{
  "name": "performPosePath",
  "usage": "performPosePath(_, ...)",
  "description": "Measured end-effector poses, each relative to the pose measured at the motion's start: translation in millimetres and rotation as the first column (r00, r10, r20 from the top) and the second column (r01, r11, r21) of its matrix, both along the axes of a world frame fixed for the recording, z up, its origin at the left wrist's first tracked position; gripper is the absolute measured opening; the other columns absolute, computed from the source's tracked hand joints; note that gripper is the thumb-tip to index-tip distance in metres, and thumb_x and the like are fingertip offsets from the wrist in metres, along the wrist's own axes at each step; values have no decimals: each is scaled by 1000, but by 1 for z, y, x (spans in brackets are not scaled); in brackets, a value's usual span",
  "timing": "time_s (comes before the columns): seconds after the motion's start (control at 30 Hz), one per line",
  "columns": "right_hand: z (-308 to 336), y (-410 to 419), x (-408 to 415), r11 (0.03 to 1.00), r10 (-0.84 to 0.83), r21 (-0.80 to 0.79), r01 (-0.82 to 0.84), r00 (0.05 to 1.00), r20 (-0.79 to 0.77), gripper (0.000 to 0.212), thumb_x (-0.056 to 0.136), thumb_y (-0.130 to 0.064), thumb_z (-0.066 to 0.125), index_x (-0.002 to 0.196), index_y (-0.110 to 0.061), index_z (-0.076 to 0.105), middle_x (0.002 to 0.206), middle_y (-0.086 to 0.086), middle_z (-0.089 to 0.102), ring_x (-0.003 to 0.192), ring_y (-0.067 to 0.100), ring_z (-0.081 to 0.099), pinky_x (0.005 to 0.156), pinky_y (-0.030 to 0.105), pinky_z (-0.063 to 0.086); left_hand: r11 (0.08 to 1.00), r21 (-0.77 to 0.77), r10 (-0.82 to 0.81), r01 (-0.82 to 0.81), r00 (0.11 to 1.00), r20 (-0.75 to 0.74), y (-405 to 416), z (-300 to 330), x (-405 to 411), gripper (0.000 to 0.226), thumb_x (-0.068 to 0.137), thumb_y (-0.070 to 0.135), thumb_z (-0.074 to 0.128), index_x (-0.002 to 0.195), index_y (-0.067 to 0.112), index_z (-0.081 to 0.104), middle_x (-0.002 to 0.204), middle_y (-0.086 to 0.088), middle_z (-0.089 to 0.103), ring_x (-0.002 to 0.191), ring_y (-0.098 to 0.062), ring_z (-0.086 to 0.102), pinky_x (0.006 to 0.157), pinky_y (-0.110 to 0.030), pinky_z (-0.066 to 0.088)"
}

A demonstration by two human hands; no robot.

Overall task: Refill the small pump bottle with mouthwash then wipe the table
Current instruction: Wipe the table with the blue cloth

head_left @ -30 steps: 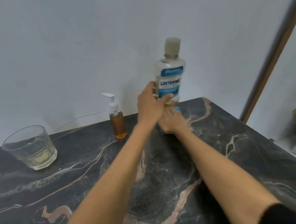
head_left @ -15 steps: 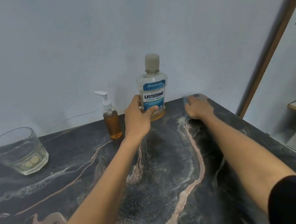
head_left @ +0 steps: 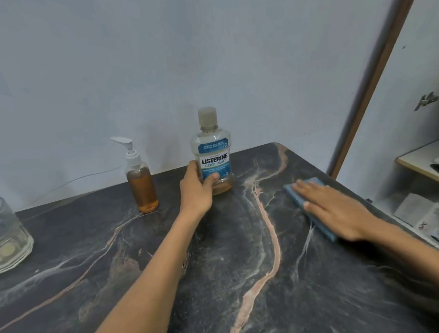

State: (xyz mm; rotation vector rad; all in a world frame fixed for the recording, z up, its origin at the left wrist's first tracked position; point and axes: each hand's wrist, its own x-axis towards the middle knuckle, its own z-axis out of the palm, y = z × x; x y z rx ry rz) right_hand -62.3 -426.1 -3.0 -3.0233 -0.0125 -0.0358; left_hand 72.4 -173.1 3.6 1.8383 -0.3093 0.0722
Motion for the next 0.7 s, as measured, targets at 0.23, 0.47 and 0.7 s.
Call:
performPosePath(0.23, -4, -26, 135, 961, -275, -1, 275, 961, -1, 52, 100, -31, 15, 149, -14, 13, 156, 5, 11, 141, 23, 14, 115, 39, 13, 999, 7, -35, 35, 999, 6, -1, -7, 8, 31, 89, 13, 60, 117, 19, 47, 128, -1, 56, 110, -7, 51, 91, -19, 38)
performPosePath(0.47, -7, 18, 183, 961, -271, 54, 271, 962, -4, 54, 99, -32, 15, 149, -12, 8, 157, 5, 7, 143, 25, 7, 115, 40, 5, 996, 38, -75, 76, 997, -32, -1, -13, 9, 42, 90, 13, 58, 129, 15, 44, 136, -2, 52, 124, -16, 48, 93, -20, 34)
performPosePath(0.7, -11, 8, 46, 984, -168, 53, 168, 986, 2, 51, 101, -39, 16, 149, -23, 9, 156, -5, 6, 143, 13, 6, 115, 32, 3, 998, 60, -18, 22, 998, -61, -1, -14, -4, 55, 92, 14, 56, 141, 11, 32, 145, -7, 42, 131, -19, 40, 105, -29, 31)
